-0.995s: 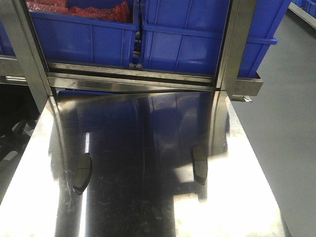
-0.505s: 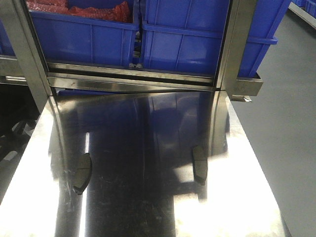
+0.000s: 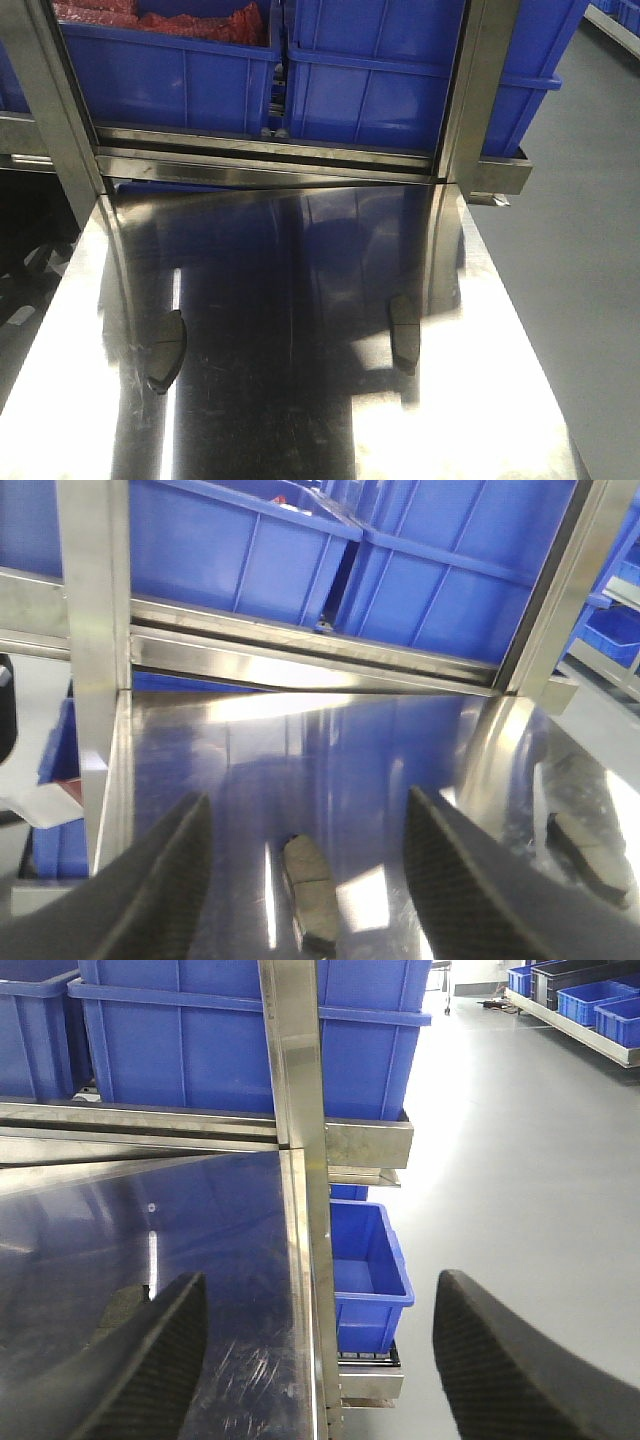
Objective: Move and align brake pads A on conveyor
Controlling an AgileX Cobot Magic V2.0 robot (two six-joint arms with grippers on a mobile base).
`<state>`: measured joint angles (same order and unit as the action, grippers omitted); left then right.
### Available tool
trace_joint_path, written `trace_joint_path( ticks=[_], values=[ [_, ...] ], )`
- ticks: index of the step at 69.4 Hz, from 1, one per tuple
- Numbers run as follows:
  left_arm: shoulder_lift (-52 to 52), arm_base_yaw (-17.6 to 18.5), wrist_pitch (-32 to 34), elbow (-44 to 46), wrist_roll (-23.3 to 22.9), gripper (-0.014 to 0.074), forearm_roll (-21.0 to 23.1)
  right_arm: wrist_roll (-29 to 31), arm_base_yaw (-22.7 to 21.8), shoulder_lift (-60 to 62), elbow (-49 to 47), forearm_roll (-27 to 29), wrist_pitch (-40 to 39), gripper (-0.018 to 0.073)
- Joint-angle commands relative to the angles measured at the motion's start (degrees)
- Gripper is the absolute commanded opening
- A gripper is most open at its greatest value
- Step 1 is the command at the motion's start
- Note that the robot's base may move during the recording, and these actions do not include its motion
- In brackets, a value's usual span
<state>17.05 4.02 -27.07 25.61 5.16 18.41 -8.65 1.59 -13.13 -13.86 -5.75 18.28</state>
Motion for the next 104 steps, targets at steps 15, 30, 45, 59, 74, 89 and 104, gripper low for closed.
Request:
trace_joint_path(
  ticks=[15,30,45,59,74,89,104],
  values=[
    [22.9,0.1,-1.2,14.1,6.3,0.0396,1.3,0.3,-0.1,-0.5,-1.6,-0.3,-4.4,0.0473],
    [37.2,2.8,-5.0,22.1,12.0,0.0396,1.3,0.3,-0.1,-0.5,-1.6,-0.3,-4.4,0.0473],
    [48.2,10.3,-3.8,26.1,12.2,0.0396,1.1,0.3,-0.1,-0.5,-1.6,-0.3,-4.4,0.0473],
    [56.9,15.6,0.2,28.1,8.9,0.0396,-0.6,0.3,-0.1,-0.5,-1.6,-0.3,-4.4,0.0473],
    [64.9,16.7,-1.9,31.8,-3.7,0.0396,-12.4,0.3,-0.1,-0.5,-1.6,-0.3,-4.4,0.0473],
    [72.0,16.7,-7.2,35.8,-15.9,0.0398,-21.4,0.3,-0.1,-0.5,-1.6,-0.3,-4.4,0.0473],
    [77.7,16.7,-11.0,38.6,-17.0,0.0398,-21.2,0.3,-0.1,-0.5,-1.6,-0.3,-4.4,0.0473]
  ],
)
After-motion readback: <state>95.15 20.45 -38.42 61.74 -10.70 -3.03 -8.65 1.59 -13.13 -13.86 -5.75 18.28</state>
